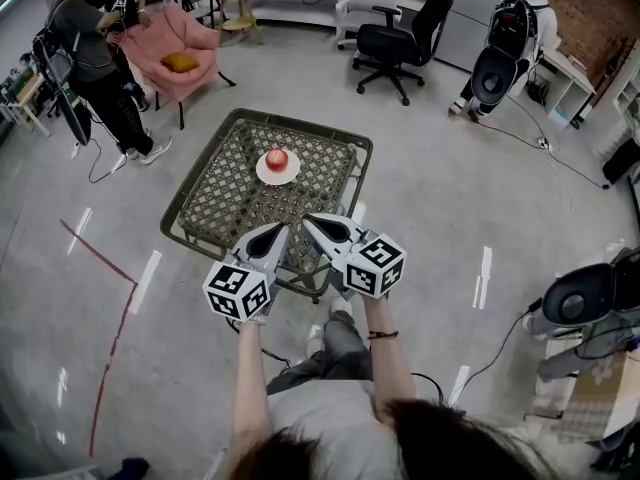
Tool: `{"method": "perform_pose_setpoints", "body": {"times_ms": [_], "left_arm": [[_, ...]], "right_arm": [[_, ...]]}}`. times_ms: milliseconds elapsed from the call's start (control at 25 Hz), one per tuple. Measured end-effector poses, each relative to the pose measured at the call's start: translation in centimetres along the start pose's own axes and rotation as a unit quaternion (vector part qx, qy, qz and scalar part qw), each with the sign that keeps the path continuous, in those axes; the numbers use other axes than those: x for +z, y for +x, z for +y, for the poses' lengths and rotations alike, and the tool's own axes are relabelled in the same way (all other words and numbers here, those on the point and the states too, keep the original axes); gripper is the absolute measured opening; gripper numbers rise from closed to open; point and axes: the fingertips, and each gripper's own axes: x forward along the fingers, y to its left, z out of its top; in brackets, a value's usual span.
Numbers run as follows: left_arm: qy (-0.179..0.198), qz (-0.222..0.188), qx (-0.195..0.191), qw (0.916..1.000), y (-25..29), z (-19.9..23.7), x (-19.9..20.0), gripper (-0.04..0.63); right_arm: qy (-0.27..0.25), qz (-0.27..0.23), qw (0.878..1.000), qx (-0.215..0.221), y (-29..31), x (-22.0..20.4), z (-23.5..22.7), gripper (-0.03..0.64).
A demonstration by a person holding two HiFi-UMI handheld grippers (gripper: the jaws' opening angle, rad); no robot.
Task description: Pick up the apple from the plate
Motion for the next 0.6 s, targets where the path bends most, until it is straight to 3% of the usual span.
{"method": "perform_pose_setpoints", "body": {"times_ms": [600], "left_arm": [[-0.012,0.020,0.044,0.9988,4.3,5.4,-0.5,0.011]], "right_arm": [[0.016,0.011,1.000,0.020,4.7,0.9,-6.6,0.009]]}}
